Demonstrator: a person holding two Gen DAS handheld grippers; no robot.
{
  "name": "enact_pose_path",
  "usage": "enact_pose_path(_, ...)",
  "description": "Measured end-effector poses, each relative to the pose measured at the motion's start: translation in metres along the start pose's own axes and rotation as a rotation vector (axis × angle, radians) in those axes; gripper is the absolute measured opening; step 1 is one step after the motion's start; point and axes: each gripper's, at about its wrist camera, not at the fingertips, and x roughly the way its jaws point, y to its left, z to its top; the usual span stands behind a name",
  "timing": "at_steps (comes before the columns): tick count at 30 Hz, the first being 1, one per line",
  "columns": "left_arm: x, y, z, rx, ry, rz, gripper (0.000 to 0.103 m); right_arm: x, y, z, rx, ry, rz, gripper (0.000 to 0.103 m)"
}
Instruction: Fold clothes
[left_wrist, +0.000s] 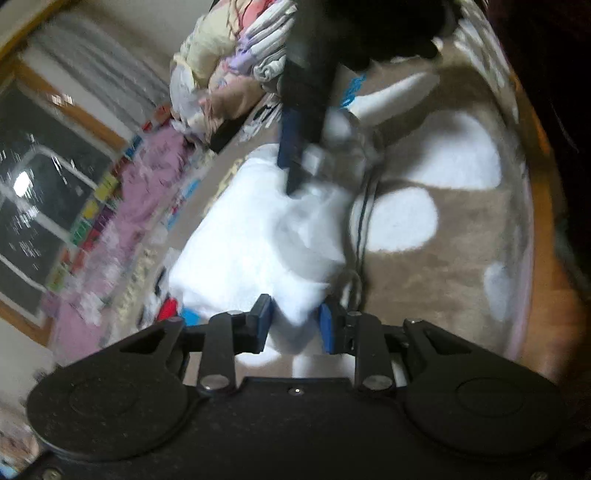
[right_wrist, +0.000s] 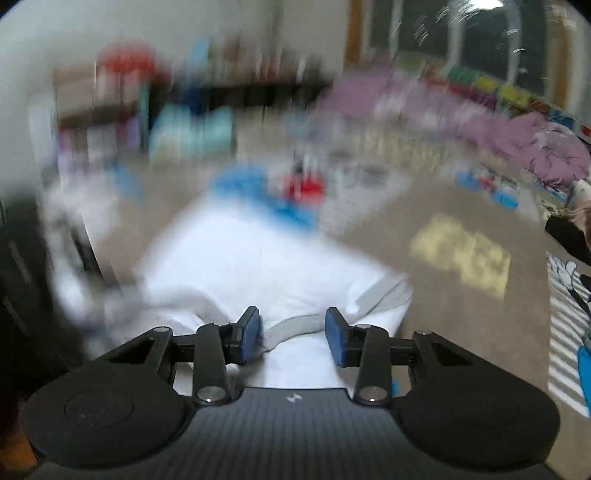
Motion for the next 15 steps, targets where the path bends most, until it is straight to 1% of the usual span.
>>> enact_pose_path(1,-0.008,0.008,0.0,-0.035,-0.01,-0.021,0.036,0.001,0.006,-0.005,-0.034,-0.001,-0.013,0.044)
enact_pose_path(2,-0.016,0.015,0.0,-0.069,-0.029,-0.021,0.036,-0.001,0.008,-0.007,-0.04,-0.007,-0.019,0.044)
enact_pose_path(4,-0.026,0.027,0.001,-0.138,-0.082,0.01,0.036,-0.007,0.009,-0.011,-0.05,-0.039,-0.029,0.044)
enact_pose_path(5,-0.03,0.034,0.002,-0.176,-0.108,0.011,0.037,-0.008,0.008,-0.012,-0.049,-0.048,-0.031,0.044)
enact_pose_path(7,-0.028,0.043,0.008,-0.236,-0.148,0.04,0.041,-0.009,0.006,-0.016,-0.045,-0.061,-0.035,0.044)
enact_pose_path(9,-0.022,0.052,0.015,-0.291,-0.185,0.075,0.041,-0.009,0.005,-0.021,-0.019,-0.078,-0.035,0.044)
enact_pose_path(11,-0.003,0.062,0.022,-0.382,-0.179,0.113,0.037,-0.009,0.003,-0.025,0.016,-0.095,-0.035,0.044)
enact_pose_path(12,0.008,0.066,0.022,-0.438,-0.167,0.103,0.037,-0.009,0.002,-0.028,0.031,-0.106,-0.037,0.044)
enact_pose_path(14,0.032,0.073,0.02,-0.559,-0.135,0.06,0.034,-0.01,0.0,-0.033,0.062,-0.128,-0.04,0.044)
enact_pose_path(15,0.043,0.071,0.019,-0.591,-0.105,0.051,0.034,-0.01,-0.001,-0.036,0.08,-0.138,-0.041,0.044)
